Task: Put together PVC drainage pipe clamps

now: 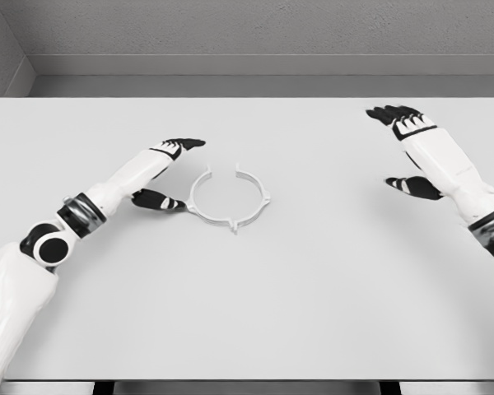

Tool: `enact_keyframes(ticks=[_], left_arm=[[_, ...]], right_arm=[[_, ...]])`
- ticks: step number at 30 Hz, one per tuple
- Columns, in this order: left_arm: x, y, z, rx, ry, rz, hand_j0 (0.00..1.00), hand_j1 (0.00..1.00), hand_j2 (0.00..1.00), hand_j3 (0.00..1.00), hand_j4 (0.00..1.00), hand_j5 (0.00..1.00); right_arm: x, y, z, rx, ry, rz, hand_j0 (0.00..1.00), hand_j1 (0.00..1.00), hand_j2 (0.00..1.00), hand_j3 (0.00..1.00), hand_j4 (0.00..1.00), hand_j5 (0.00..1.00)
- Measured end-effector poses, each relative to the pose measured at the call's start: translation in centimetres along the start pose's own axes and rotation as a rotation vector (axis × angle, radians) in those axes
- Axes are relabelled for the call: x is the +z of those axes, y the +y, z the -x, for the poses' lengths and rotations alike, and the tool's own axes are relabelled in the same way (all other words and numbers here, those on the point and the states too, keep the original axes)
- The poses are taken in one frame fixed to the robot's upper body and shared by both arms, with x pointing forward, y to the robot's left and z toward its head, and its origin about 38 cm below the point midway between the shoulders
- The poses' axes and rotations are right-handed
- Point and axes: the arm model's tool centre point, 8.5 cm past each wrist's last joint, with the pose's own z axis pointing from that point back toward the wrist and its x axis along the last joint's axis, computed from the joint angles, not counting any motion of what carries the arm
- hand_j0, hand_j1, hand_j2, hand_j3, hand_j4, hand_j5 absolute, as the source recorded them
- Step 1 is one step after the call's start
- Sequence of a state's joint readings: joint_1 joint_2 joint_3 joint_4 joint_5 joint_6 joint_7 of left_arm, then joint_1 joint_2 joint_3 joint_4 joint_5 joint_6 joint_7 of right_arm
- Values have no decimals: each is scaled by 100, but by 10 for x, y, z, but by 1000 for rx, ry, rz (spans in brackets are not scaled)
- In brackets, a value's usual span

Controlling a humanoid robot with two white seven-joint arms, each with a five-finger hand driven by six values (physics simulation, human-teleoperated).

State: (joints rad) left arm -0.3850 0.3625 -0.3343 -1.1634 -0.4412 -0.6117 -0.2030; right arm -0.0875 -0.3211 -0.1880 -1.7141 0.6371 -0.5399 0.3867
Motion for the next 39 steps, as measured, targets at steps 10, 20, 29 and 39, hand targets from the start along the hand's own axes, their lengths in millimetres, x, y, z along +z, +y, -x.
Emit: enact_keyframes(ticks=[10, 20, 29, 39], left_arm=[[-14, 18, 5, -13, 4, -18, 100, 100, 100, 100, 100, 100], [-21, 13, 7, 1, 14, -11, 100, 100, 100, 100, 100, 100], [-23, 6, 9, 19, 21, -7, 100, 100, 100, 100, 100, 100], [-30, 1, 3, 31, 9, -10, 100, 100, 100, 100, 100, 100]], right_arm=[[24, -8, 15, 42, 13, -108, 100, 100, 100, 100, 100, 100], [24, -7, 16, 38, 14, -113, 100, 100, 100, 100, 100, 100], [23, -7, 15, 39, 12, -113, 100, 100, 100, 100, 100, 100], [23, -7, 15, 38, 10, -113, 100, 100, 100, 100, 100, 100]])
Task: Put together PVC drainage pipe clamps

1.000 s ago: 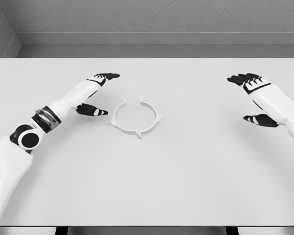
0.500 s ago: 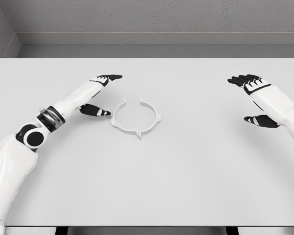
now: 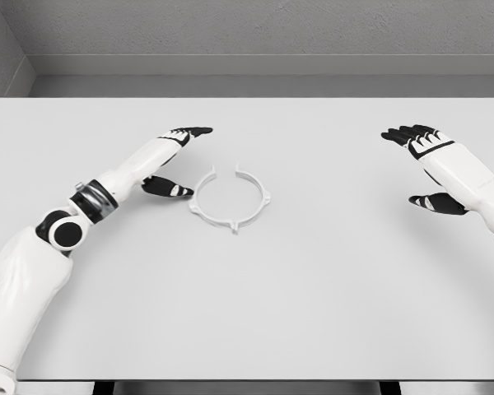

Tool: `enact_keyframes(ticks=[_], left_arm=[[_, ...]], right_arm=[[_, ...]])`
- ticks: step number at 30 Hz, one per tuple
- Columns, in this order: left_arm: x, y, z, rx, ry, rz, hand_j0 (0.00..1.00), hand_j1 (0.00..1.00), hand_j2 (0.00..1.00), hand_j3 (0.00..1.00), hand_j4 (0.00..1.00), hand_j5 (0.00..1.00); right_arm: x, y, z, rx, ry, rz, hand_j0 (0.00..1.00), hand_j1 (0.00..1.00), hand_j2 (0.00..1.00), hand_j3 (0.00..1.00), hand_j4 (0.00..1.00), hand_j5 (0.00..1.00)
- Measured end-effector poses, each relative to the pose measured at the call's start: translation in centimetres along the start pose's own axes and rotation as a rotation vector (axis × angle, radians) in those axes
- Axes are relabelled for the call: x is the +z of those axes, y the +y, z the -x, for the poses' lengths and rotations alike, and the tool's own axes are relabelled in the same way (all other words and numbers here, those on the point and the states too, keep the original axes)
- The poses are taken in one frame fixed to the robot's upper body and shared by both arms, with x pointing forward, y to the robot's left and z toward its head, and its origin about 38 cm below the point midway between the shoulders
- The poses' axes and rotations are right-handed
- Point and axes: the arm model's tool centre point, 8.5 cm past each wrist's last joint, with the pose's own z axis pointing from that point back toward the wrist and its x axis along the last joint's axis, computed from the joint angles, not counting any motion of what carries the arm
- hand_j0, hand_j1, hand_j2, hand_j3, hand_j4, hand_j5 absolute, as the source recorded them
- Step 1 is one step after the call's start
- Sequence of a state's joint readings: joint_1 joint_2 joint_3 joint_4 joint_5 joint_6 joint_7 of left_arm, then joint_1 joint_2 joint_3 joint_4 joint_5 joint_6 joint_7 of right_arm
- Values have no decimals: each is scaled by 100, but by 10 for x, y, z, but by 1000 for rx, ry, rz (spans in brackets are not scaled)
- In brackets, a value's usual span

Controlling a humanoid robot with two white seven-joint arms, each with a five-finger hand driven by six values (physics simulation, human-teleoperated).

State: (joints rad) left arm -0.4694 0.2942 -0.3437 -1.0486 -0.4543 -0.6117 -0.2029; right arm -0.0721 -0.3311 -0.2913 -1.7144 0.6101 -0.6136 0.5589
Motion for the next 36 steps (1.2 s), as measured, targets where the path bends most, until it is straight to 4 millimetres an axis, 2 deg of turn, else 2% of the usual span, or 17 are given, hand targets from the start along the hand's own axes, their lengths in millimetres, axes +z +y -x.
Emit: enact_keyframes(ticks=[9, 10, 13, 14, 17, 18, 20, 21, 33, 36], left_arm=[[-3, -1, -2, 6, -3, -8, 100, 100, 100, 100, 100, 100], [-4, 8, -2, -6, -5, -20, 100, 100, 100, 100, 100, 100], [2, 14, 3, -13, 6, -29, 100, 100, 100, 100, 100, 100], [13, 8, 8, -12, 21, -15, 100, 100, 100, 100, 100, 100], [31, 18, 10, -47, 25, -10, 100, 100, 100, 100, 100, 100], [42, 7, 12, -41, 34, 10, 100, 100, 100, 100, 100, 100], [44, 18, 7, -67, 17, 2, 100, 100, 100, 100, 100, 100], [47, 15, 7, -67, 17, 7, 100, 100, 100, 100, 100, 100], [48, 22, 2, -89, 0, 5, 100, 100, 100, 100, 100, 100], [41, 21, -2, -90, -12, 5, 100, 100, 100, 100, 100, 100]], right_arm=[[0, 0, 0, 0, 0, 0, 100, 100, 100, 100, 100, 100], [0, 0, 0, 0, 0, 0, 100, 100, 100, 100, 100, 100], [0, 0, 0, 1, -1, 1, 100, 100, 100, 100, 100, 100], [0, -1, 0, 2, -1, 2, 100, 100, 100, 100, 100, 100], [0, -1, -1, 3, -2, 3, 100, 100, 100, 100, 100, 100], [-1, -1, -1, 3, -3, 3, 100, 100, 100, 100, 100, 100], [-1, -1, -1, 3, -4, 3, 100, 100, 100, 100, 100, 100], [-1, -1, -1, 4, -4, 3, 100, 100, 100, 100, 100, 100], [-1, -2, -2, 5, -5, 3, 100, 100, 100, 100, 100, 100], [-2, -1, -3, 4, -11, 1, 100, 100, 100, 100, 100, 100]])
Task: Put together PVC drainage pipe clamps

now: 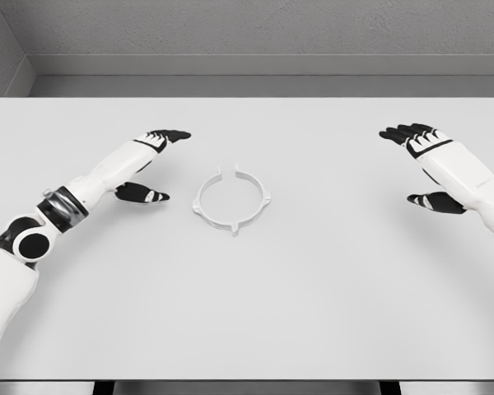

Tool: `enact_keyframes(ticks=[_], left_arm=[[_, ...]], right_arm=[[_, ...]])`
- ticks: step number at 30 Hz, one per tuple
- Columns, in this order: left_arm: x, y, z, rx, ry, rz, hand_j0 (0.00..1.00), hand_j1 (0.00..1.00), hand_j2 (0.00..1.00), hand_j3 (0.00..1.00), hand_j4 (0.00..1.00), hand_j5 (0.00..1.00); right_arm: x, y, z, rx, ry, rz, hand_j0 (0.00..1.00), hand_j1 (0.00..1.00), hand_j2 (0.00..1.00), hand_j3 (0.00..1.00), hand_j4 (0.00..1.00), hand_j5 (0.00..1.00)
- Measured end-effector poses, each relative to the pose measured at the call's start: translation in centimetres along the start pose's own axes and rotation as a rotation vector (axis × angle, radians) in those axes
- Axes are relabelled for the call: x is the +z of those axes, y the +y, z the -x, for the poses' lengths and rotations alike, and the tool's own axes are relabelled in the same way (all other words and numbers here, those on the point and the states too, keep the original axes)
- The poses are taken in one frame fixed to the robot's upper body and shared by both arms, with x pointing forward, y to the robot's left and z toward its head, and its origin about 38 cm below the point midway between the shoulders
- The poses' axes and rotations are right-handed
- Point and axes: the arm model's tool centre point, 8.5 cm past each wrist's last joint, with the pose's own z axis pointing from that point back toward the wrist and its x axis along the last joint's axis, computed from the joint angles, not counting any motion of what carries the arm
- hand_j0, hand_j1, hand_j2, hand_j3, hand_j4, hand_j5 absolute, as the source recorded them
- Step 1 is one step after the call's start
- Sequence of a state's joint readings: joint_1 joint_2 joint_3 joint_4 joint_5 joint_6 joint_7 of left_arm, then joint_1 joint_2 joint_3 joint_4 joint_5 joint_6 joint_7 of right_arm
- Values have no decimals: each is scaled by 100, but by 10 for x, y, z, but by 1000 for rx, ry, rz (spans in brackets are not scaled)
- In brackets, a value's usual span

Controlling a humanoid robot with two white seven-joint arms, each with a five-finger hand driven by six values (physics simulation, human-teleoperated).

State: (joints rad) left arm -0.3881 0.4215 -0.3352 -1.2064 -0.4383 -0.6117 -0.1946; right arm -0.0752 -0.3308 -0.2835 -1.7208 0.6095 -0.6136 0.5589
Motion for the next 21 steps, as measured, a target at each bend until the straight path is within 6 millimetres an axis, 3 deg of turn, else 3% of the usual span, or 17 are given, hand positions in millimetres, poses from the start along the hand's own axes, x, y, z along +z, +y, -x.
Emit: enact_keyframes(ticks=[7, 21], left_arm=[[-11, -11, -9, 23, -21, 0, 100, 100, 100, 100, 100, 100], [-16, -25, -15, 38, -36, 26, 100, 100, 100, 100, 100, 100]], right_arm=[[-2, 1, -1, -2, -5, -1, 100, 100, 100, 100, 100, 100], [-2, 1, -2, -2, -7, 0, 100, 100, 100, 100, 100, 100]])
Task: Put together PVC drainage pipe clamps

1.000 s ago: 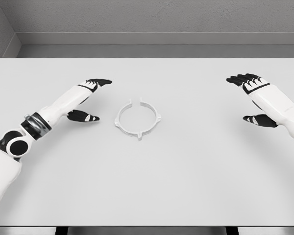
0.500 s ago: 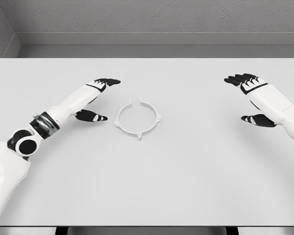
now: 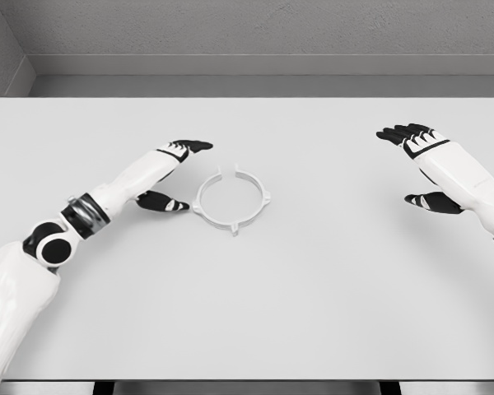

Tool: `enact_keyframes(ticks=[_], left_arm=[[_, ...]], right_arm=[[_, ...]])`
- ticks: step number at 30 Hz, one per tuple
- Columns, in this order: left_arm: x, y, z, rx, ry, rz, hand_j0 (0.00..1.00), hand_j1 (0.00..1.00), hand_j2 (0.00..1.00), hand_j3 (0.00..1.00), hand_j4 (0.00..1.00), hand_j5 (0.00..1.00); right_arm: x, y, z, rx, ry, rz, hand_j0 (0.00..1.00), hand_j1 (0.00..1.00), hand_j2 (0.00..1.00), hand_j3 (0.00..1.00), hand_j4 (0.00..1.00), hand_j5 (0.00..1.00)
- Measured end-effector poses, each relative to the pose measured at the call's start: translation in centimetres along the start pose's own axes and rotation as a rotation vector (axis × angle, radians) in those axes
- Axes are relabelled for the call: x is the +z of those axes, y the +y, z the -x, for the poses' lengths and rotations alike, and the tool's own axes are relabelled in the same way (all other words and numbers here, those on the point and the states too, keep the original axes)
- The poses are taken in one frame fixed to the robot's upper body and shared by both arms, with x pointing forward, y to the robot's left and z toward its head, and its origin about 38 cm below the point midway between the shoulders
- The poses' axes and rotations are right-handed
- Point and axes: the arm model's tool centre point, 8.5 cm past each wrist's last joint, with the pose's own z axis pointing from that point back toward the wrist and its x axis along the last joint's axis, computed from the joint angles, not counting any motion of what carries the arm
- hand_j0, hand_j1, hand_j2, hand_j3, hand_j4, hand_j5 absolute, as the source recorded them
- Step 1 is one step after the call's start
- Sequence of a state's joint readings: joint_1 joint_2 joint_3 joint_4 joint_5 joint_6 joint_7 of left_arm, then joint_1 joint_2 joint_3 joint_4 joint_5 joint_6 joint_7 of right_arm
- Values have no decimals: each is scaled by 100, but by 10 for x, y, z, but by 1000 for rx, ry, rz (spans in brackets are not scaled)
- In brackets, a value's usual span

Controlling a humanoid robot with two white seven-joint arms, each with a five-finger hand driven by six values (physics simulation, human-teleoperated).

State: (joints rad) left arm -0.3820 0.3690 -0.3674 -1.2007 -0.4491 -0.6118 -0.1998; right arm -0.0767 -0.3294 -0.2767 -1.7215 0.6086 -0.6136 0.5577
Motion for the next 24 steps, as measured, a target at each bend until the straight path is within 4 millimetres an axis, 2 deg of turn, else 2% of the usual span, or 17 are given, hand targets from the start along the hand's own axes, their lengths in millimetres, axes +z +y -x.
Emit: enact_keyframes(ticks=[24], left_arm=[[-14, -8, -8, 24, -21, -11, 100, 100, 100, 100, 100, 100]], right_arm=[[1, 0, 0, 0, 1, -3, 100, 100, 100, 100, 100, 100]])
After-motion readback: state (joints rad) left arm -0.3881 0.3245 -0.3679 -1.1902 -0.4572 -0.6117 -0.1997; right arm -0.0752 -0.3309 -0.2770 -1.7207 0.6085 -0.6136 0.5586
